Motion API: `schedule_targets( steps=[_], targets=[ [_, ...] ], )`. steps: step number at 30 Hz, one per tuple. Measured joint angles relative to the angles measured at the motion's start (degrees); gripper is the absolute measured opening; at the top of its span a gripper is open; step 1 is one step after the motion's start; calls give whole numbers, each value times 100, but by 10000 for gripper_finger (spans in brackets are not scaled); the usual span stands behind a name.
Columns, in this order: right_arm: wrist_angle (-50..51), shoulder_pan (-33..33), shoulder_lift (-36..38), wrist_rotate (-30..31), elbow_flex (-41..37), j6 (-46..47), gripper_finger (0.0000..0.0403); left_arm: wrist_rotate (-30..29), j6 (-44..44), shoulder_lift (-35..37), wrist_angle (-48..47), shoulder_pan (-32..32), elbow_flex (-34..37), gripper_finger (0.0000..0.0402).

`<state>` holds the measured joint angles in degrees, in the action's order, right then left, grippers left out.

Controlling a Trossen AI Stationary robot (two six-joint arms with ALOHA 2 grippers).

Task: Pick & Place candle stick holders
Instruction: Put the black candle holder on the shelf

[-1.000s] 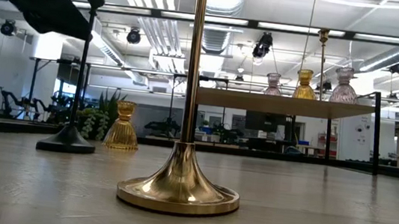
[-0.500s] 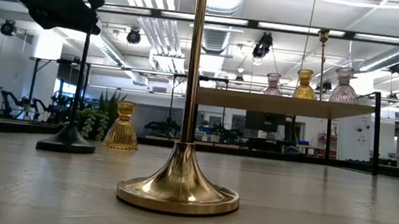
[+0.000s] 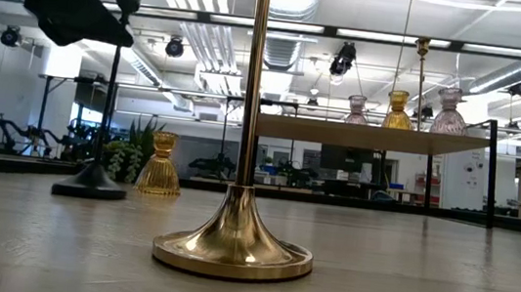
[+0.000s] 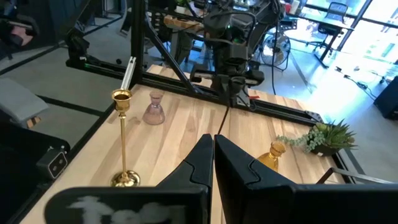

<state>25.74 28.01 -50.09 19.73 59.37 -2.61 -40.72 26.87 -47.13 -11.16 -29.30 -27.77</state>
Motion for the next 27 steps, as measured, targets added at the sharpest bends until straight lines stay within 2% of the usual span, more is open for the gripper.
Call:
schedule_targets(
  steps=[7, 13, 17, 22, 27],
  targets=[
    [-17, -2, -2, 0, -2, -61, 8, 34, -554, 31, 639, 56, -17, 16],
    [-80, -2, -11, 216, -2, -85, 8, 26, -1246, 5, 778, 380, -751, 16],
    [-189, -4, -64, 923, -4, 27, 8, 16, -1532, -182, 776, 836, -1377, 16],
    [-466, -9, -308, 2282, -74, 139, 8, 116, -1825, -748, 714, 1484, -2159, 16],
    [-886, -31, -717, 3115, -101, 123, 9, 718, -1964, -1665, 641, 2062, -2967, 16]
  ],
)
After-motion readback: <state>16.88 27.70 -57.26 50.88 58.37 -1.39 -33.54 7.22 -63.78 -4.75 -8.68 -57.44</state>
